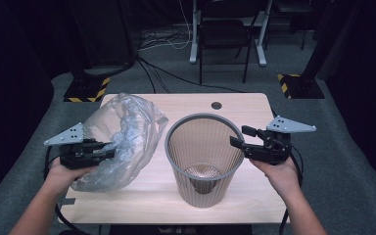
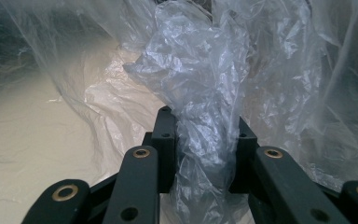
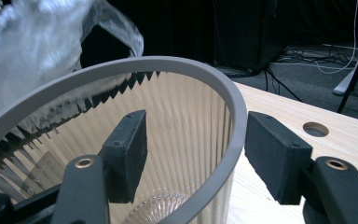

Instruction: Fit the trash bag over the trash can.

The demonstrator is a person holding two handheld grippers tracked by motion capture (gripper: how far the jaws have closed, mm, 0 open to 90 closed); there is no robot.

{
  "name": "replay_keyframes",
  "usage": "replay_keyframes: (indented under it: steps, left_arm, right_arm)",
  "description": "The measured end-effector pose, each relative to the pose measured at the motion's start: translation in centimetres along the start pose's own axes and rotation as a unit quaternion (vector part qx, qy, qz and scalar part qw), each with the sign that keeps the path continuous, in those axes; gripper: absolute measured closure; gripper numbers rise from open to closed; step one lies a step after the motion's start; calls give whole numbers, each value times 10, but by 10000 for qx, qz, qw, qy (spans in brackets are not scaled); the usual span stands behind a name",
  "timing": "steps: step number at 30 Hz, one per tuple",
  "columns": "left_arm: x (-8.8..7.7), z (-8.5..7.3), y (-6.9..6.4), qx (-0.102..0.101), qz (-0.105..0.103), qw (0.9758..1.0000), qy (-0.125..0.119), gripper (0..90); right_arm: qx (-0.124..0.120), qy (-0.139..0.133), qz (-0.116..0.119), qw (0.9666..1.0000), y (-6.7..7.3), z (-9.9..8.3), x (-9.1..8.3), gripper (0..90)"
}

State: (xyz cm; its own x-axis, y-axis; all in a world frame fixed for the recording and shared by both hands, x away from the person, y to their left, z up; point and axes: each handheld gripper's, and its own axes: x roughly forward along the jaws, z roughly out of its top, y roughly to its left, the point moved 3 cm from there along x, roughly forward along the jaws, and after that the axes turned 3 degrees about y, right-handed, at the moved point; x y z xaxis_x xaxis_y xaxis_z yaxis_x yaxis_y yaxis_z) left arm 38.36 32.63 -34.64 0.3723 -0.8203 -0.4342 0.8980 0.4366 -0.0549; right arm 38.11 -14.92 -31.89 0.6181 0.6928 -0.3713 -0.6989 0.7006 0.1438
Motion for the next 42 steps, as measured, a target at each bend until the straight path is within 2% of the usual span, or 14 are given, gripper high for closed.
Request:
replay_keyframes:
  steps: [3,6,10,12,19,24,33,42]
  left_arm:
    - [-5,9,-2,-21,-30,9997,-221,712]
    - [-11,17,-5,2,-55,9991,-423,715]
    - [-16,25,-10,14,-208,9971,-726,715]
    - [-17,28,-12,3,-278,9964,-796,715]
    - [-8,41,-16,0,-466,9951,-873,715]
    - [0,53,-20,76,-605,9942,-889,716]
    - [16,72,-30,233,-832,9928,-827,716]
    - [40,86,-42,362,-1096,9907,-720,717]
  right_arm:
    - [-35,28,74,10000,2,2,0,402]
    - [-128,88,85,9998,4,4,1,387]
    - [-225,118,105,9996,7,4,2,377]
    - [-257,122,124,9995,9,5,3,371]
    - [-183,59,117,9997,10,9,3,313]
    - [-191,61,177,9996,10,10,0,395]
    - [-162,-40,149,9997,10,13,-7,381]
    - [-205,-166,109,9996,12,20,-19,382]
